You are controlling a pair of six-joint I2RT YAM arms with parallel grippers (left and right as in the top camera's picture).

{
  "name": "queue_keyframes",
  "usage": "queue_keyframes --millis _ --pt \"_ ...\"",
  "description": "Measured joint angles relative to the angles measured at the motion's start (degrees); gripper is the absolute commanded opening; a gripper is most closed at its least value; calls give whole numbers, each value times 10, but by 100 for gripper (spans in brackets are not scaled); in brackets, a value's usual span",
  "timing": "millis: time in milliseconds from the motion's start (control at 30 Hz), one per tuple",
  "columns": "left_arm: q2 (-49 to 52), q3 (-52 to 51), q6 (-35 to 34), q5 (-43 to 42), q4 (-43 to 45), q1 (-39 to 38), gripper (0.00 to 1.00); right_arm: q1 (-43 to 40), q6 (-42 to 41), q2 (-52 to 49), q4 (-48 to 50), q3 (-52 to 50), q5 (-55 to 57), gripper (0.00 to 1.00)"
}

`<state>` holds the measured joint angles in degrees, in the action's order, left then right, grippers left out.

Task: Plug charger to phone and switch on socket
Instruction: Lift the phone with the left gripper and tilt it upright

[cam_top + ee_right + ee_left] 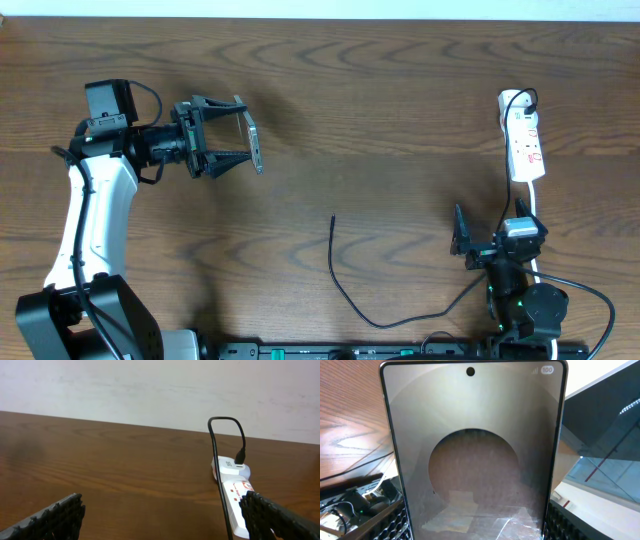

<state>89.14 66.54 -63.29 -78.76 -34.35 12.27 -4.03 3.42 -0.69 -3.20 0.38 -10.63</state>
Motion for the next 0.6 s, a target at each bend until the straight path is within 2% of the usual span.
queue_keyframes --millis 600 --pt "0 0 -40 0 3 0 7 0 6 0 0 0 6 99"
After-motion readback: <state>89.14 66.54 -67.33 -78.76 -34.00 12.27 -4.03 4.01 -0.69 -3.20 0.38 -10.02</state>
